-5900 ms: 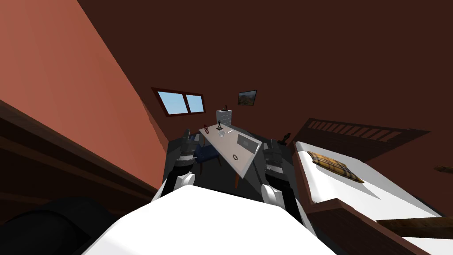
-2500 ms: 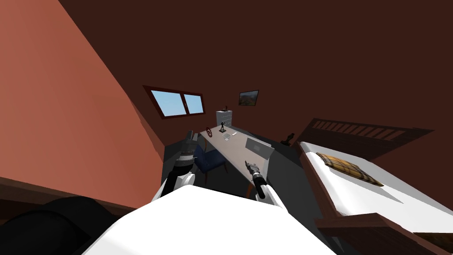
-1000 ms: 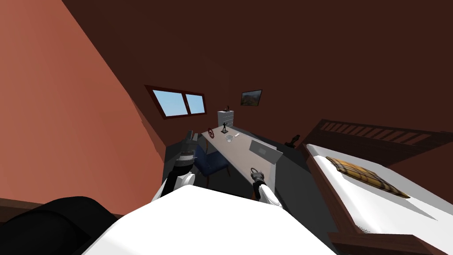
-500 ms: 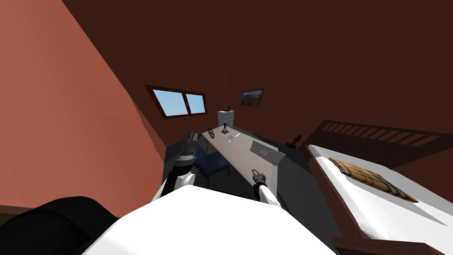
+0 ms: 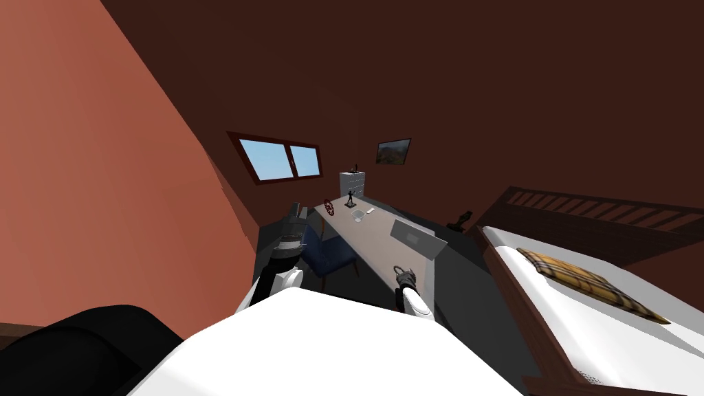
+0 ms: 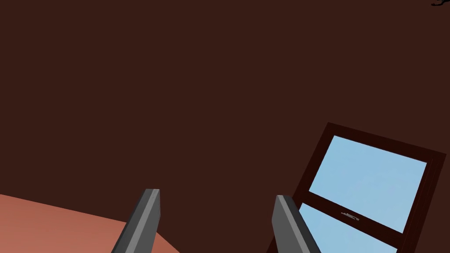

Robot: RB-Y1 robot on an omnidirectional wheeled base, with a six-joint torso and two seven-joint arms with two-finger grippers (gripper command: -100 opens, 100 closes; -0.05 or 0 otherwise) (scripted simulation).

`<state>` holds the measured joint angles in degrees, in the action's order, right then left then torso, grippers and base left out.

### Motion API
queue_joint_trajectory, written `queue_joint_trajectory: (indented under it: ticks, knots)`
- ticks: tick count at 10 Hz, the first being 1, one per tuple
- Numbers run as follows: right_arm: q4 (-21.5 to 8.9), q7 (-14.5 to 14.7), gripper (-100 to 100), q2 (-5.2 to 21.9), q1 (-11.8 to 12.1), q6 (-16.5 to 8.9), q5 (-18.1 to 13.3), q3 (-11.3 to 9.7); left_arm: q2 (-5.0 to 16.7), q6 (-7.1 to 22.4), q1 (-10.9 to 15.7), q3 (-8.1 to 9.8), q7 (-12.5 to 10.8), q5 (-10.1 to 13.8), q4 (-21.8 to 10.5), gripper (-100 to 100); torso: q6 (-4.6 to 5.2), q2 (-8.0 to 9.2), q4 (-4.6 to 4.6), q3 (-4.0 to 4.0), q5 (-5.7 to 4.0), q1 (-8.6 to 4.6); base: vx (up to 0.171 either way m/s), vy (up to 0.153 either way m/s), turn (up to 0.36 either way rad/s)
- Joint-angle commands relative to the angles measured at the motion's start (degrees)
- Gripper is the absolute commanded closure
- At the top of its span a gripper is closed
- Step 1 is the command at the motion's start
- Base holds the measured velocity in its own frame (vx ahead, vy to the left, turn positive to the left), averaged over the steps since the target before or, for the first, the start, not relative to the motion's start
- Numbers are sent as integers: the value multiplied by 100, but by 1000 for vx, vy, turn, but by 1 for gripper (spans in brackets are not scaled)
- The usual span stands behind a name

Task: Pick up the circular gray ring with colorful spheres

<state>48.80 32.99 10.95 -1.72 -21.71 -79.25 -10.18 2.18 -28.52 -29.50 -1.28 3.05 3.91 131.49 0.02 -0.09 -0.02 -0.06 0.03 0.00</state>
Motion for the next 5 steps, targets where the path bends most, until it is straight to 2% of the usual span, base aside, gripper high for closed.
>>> queue_joint_trajectory:
  ticks: [1, 2, 3, 4, 5]
  knots:
    - [-170, -62, -100, 10, -62, -97, -192, -20, 0, 0, 0, 0, 0, 0, 0, 0, 0, 0, 0, 0, 0, 0, 22, 6, 11]
    - [-106, -22, -100, 11, -42, -52, -111, -7, 0, 0, 0, 0, 0, 0, 0, 0, 0, 1, 0, 1, 0, -1, 10, 2, 1]
    - [-118, -29, 0, 12, -46, -63, -123, -8, 0, 0, 0, 0, 0, 0, 0, 0, 0, 5, 1, 3, 0, -2, 0, 0, 0]
    - [-58, -173, -100, -98, 88, -189, -314, -63, 0, 0, 0, 0, 0, 0, 0, 0, 0, 8, 2, 5, -1, -3, 52, -49, 41]
    - [-19, -270, -100, -172, 178, -274, -442, -99, 1, 0, 0, 0, 0, 0, 0, 0, 0, -3, 0, -1, -4, -18, 101, -93, 43]
